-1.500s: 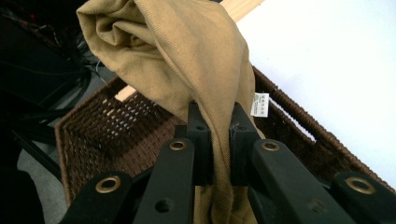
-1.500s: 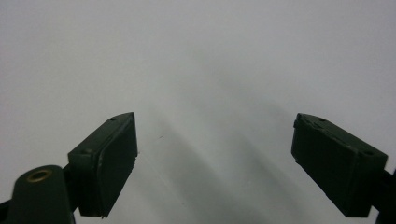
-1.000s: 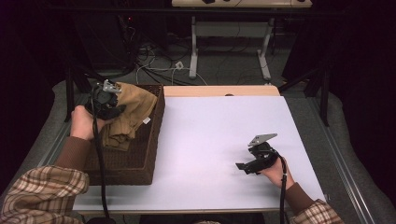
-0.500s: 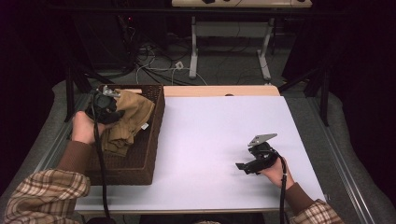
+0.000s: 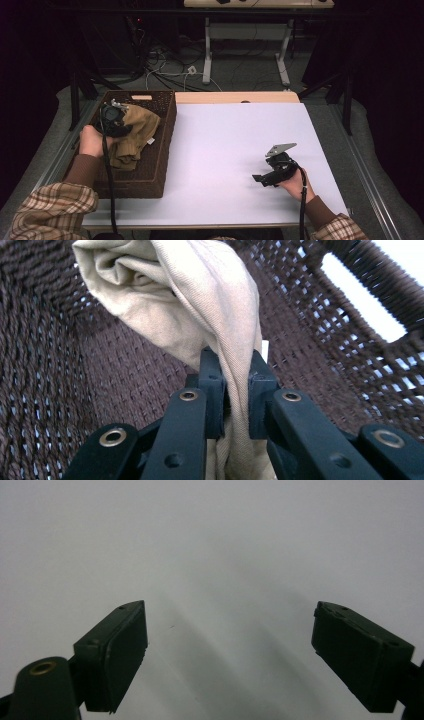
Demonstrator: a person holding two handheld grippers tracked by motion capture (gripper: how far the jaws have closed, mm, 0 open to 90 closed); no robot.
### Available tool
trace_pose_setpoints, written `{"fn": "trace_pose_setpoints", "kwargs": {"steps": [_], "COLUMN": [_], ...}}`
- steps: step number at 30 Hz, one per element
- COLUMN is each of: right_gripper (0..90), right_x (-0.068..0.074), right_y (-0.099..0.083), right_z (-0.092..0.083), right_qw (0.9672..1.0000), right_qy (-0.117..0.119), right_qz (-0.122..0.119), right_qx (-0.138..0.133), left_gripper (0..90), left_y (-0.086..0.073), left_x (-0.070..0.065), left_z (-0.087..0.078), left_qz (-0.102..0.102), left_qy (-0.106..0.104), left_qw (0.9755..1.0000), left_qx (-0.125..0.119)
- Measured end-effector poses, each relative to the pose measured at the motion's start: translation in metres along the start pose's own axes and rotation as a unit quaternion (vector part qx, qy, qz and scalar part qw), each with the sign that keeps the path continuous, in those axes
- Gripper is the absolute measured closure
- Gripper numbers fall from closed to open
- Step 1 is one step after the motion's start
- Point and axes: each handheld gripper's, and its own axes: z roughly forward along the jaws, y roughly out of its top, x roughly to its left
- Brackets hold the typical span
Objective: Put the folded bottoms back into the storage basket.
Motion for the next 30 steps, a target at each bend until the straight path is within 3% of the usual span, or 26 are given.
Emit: {"fn": "trace_pose_setpoints", "kwargs": {"steps": [15, 28, 30], "right_gripper": [14.4, 14.4, 14.4], "right_x": [0.0, 0.001, 0.001], "right_y": [0.0, 0.0, 0.0], "right_z": [0.001, 0.0, 0.0], "right_qw": [1.0, 1.0, 1.0], "right_qy": [0.0, -0.001, -0.001], "right_qz": [-0.001, 0.0, 0.0], "right_qx": [0.001, 0.003, 0.002], "left_gripper": [78.8, 68.4, 61.3], "left_y": [-0.012, -0.02, -0.019], "left_x": [0.017, 0.025, 0.025], "left_z": [0.016, 0.033, 0.034], "left_qz": [-0.024, -0.019, -0.013], "left_qy": [0.025, 0.065, 0.079], "left_qw": [0.9985, 0.9936, 0.9918], "left_qx": [0.043, 0.09, 0.1]}}
